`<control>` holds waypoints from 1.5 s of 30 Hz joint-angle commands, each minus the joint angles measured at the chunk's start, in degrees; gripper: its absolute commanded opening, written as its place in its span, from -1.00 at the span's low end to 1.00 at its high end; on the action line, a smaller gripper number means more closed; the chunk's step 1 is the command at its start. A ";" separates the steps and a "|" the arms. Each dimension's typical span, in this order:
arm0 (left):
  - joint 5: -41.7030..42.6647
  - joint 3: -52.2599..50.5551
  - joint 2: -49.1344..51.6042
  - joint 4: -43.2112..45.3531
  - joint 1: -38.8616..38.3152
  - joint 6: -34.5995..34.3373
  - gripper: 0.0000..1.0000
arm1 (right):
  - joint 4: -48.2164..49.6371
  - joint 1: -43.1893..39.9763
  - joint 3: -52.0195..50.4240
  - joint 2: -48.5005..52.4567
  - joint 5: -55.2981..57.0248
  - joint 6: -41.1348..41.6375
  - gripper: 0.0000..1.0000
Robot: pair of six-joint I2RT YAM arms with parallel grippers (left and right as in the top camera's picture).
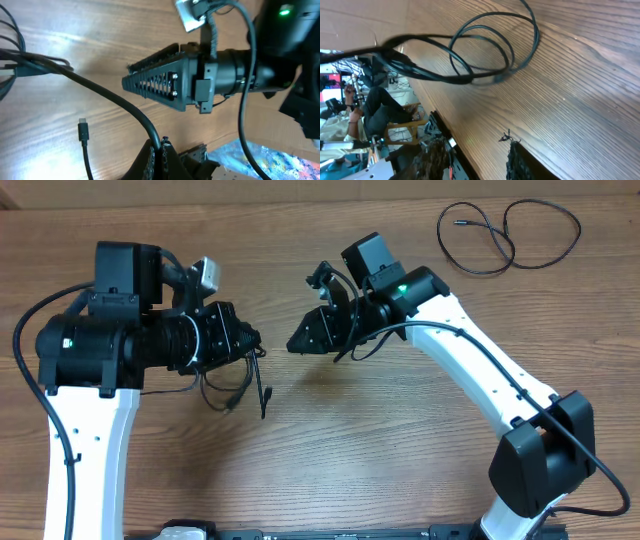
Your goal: Untangle cables
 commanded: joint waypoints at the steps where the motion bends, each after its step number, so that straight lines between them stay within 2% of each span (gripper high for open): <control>1: 0.66 0.74 0.35 -0.66 -1.66 -0.31 -0.92 | 0.85 0.02 -0.13 -0.68 0.55 -0.33 -0.19; 8: 3.61 0.74 0.35 -0.55 -3.28 -0.35 -0.91 | 1.11 0.04 -0.20 -0.68 0.50 -0.33 -0.49; 16: 5.90 0.74 0.35 0.33 -3.67 -0.37 -0.91 | 1.14 2.58 -0.22 -0.68 0.46 -1.44 -0.49; 23: 2.56 0.74 0.37 1.62 -3.67 -0.37 -0.92 | 1.73 5.42 -0.20 -0.68 0.50 -2.82 -0.48; 31: 2.51 0.74 0.37 1.25 -3.67 -0.39 -0.91 | 1.60 5.44 -0.20 -0.68 1.14 -3.13 -0.52; 37: 11.26 0.74 0.37 1.66 -3.67 -2.10 -0.91 | 1.29 5.88 -0.24 -0.68 3.76 -3.15 -0.52; 45: 10.99 0.74 0.37 0.96 -3.67 -2.08 -0.92 | 1.25 5.75 -0.24 -0.68 12.04 -3.34 -0.49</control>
